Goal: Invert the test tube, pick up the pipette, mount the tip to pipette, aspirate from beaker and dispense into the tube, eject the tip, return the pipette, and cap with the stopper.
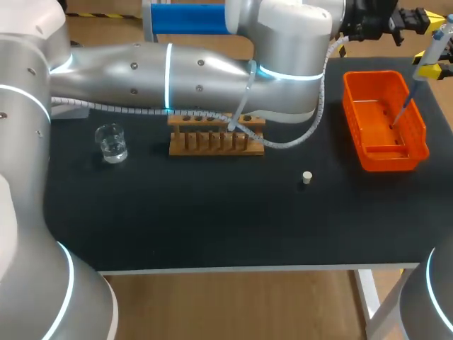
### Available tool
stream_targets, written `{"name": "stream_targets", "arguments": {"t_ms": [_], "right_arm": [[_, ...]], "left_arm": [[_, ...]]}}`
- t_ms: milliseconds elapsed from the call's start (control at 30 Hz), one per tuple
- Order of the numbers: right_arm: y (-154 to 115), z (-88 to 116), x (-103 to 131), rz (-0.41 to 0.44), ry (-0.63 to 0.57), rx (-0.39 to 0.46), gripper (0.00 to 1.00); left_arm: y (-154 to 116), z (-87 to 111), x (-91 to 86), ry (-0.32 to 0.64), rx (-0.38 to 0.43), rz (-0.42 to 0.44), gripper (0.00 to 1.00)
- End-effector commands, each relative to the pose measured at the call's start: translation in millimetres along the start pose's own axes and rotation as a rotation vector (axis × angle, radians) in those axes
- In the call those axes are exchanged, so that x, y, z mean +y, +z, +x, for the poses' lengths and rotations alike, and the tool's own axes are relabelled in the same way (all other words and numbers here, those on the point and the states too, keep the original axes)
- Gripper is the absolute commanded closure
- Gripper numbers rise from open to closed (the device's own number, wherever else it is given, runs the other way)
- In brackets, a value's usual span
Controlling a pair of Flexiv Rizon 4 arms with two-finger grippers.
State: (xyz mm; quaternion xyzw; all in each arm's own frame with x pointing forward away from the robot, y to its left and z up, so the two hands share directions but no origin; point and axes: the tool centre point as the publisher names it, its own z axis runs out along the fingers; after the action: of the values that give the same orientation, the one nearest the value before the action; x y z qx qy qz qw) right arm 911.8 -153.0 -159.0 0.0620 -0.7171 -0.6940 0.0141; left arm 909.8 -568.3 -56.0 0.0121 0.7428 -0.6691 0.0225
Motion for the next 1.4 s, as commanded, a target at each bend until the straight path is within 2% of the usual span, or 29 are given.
{"name": "stream_targets", "arguments": {"t_ms": [33, 633, 1400], "right_arm": [[-0.6, -0.2, 0.5, 0.003, 0.0, 0.001, 1.0], [-0.6, -0.2, 0.5, 0.003, 0.0, 0.001, 1.0], [-0.6, -0.2, 0.5, 0.003, 0.0, 0.001, 1.0]], "left_arm": [[5.1, 1.7, 3.5, 0.0, -0.008, 0.103, 1.0], [5.1, 4.5, 10.8, -0.018, -0.01, 0.085, 1.0], [7.8, 3.2, 28.6, -0.028, -0.018, 0.017, 1.0]]}}
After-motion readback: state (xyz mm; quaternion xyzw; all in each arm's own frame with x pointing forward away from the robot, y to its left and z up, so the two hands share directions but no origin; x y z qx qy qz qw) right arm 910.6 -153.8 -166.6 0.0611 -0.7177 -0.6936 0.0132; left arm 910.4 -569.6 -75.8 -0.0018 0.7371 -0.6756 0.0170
